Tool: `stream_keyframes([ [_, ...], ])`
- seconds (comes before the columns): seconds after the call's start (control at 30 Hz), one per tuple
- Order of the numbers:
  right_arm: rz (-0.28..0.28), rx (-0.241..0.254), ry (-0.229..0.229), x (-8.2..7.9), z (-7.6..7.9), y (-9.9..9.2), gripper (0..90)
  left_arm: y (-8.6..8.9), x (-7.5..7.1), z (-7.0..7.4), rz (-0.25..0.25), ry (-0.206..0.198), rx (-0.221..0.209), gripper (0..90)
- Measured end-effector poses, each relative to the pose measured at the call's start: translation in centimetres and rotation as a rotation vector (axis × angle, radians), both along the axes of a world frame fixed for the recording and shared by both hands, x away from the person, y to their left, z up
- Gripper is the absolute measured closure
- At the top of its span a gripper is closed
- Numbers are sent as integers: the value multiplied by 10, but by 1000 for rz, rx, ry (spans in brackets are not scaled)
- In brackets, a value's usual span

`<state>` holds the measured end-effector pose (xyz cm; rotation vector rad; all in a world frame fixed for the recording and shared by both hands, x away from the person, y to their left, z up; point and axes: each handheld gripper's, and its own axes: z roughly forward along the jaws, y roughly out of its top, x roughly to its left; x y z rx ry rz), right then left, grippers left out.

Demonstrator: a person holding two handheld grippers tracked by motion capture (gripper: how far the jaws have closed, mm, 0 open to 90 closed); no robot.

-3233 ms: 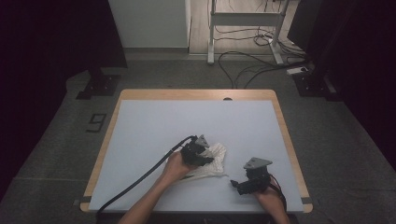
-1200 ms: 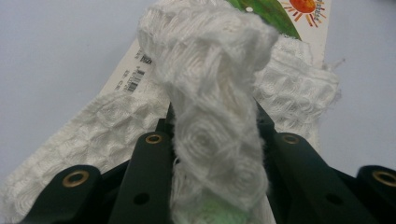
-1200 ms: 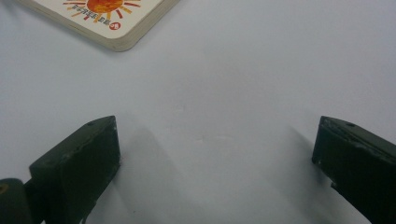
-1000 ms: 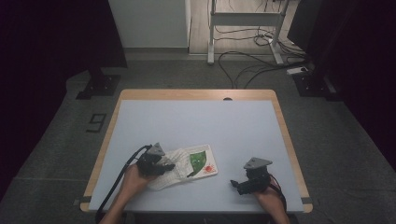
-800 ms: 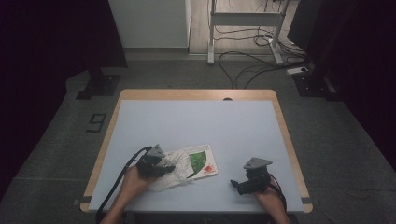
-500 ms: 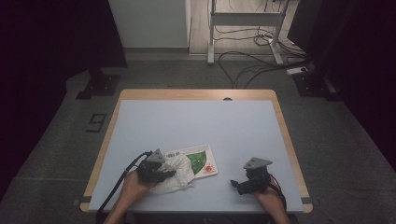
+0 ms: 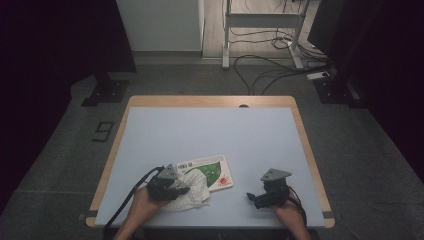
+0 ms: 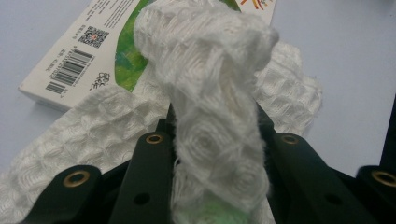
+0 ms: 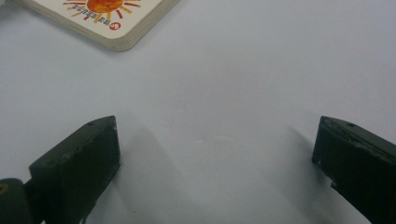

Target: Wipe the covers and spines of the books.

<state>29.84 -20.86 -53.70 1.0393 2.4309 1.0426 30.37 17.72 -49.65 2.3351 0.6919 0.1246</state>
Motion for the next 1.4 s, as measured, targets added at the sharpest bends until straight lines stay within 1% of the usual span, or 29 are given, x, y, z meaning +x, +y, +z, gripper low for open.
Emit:
stream_keyframes([
  [0.17, 0, 0, 0, 0, 0, 0, 4, -6, 2, -1, -8, -2, -8, 699],
  [0.4, 0, 0, 0, 0, 0, 0, 4, -20, 8, 0, -25, -15, 16, 699],
  [0.53, 1, -1, 1, 0, 0, 0, 3, -27, 12, 0, -25, -15, 14, 699],
  [0.73, 0, 0, 0, 0, 0, 0, 4, -47, 18, 1, -48, -37, 45, 699],
  [0.87, 1, 0, 1, 0, 0, 0, 4, -59, 22, 1, -65, -46, 57, 700],
  [1.07, 0, 0, 1, 0, 0, 0, 4, -77, 27, 0, -73, -51, 58, 700],
  [1.33, 1, 0, 2, 0, 0, 0, 4, -100, 35, 1, -101, -63, 74, 699],
  [1.4, 1, 0, 2, 0, 0, 0, 4, -104, 36, 0, -103, -61, 70, 699],
])
